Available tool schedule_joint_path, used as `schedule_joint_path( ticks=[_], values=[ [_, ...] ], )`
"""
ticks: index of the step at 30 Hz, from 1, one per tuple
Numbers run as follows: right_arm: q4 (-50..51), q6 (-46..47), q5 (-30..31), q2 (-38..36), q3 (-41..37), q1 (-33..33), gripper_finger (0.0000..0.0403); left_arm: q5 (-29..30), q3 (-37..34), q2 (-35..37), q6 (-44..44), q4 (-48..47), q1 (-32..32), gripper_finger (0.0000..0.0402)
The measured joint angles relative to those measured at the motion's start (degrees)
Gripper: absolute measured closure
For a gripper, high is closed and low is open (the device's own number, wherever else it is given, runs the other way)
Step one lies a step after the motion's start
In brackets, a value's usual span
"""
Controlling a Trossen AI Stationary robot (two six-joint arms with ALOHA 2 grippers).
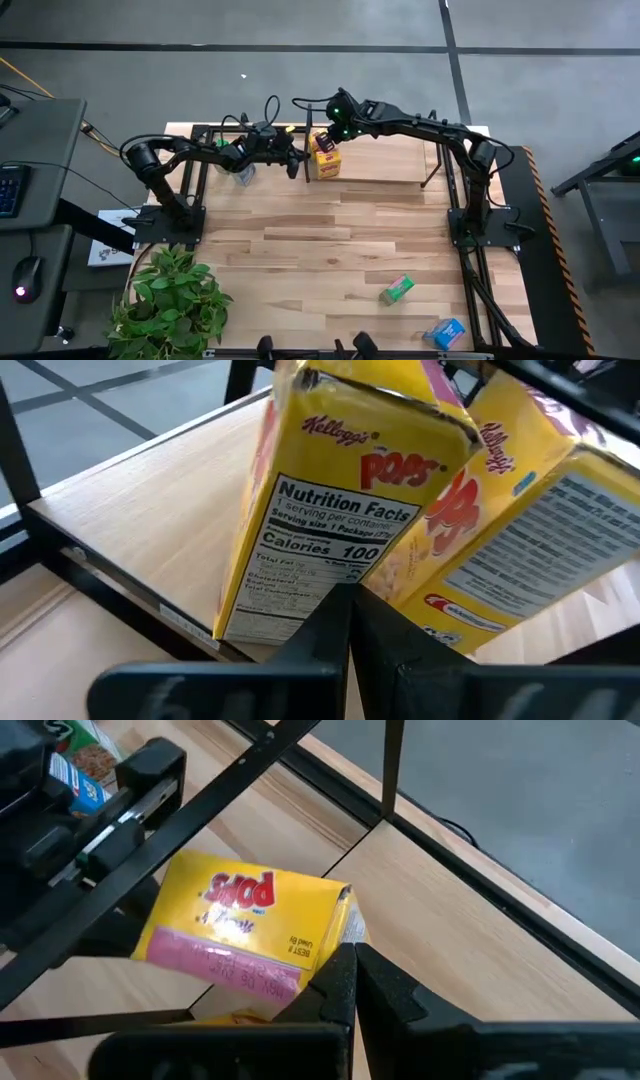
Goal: Stack cereal on shelf
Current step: Put the yellow cereal box on the shelf
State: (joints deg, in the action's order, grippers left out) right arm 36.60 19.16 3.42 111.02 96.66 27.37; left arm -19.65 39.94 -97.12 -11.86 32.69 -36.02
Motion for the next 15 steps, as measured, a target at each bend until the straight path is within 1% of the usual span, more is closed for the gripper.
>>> schedule_joint_path(
  ticks=[15],
  values=[
    [5.1,0.5,-0.9,0.0,0.0,-0.2,0.0403,4.7,0.0,0.0,0.1,0.3,0.0,0.0402]
  ],
)
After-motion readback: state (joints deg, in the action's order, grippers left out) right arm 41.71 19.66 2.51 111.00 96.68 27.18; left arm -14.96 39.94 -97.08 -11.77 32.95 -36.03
